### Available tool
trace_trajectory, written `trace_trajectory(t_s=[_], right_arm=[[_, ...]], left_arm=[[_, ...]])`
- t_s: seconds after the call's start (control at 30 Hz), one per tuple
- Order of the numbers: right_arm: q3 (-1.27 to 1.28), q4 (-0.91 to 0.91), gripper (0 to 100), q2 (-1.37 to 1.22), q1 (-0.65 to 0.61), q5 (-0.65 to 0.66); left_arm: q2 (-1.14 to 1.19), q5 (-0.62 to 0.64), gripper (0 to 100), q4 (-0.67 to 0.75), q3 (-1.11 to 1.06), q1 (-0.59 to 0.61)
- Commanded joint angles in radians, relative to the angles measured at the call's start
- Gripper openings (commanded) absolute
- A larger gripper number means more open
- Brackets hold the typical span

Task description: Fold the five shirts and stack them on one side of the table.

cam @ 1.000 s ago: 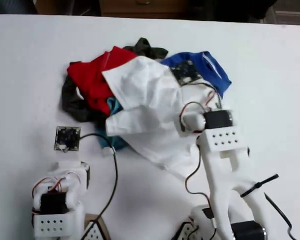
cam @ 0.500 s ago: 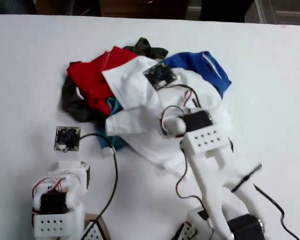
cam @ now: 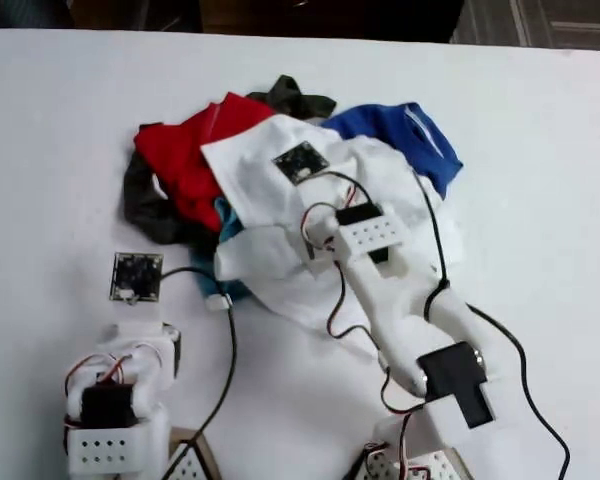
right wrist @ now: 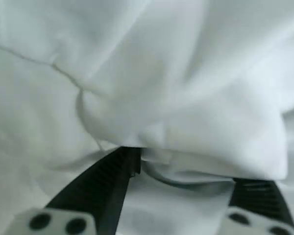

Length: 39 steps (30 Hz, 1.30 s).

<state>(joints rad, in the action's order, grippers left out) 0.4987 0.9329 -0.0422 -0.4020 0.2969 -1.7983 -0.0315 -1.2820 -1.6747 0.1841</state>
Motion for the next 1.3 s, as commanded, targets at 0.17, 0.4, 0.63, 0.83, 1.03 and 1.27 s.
trace_trajectory(t_s=[0.17,0.4,0.63,0.83,1.03,1.27], right_arm=[[-0.25,0.211,1.9,0.07,0.002,0.003],[-0.391,0.331,1.8,0.196,-0.001,0.003],[-0.422,0.383,2.0,0.314,-0.107,0.006],[-0.431,0.314,2.8,0.34,-0.285,0.006],[-0.539,0.312,23.0,0.332,-0.3,0.0],[-0.6,0.386,30.2,0.367,-0.128,0.0]], left_arm=[[-0.025,0.008,6,0.18,-0.019,0.0],[-0.025,0.014,6,0.356,-0.018,0.115],[-0.025,-0.089,6,0.413,0.056,0.238],[-0.021,-0.235,7,0.431,0.059,0.218],[-0.021,-0.199,25,0.44,0.056,0.219],[-0.02,-0.175,26,0.44,0.111,0.193]])
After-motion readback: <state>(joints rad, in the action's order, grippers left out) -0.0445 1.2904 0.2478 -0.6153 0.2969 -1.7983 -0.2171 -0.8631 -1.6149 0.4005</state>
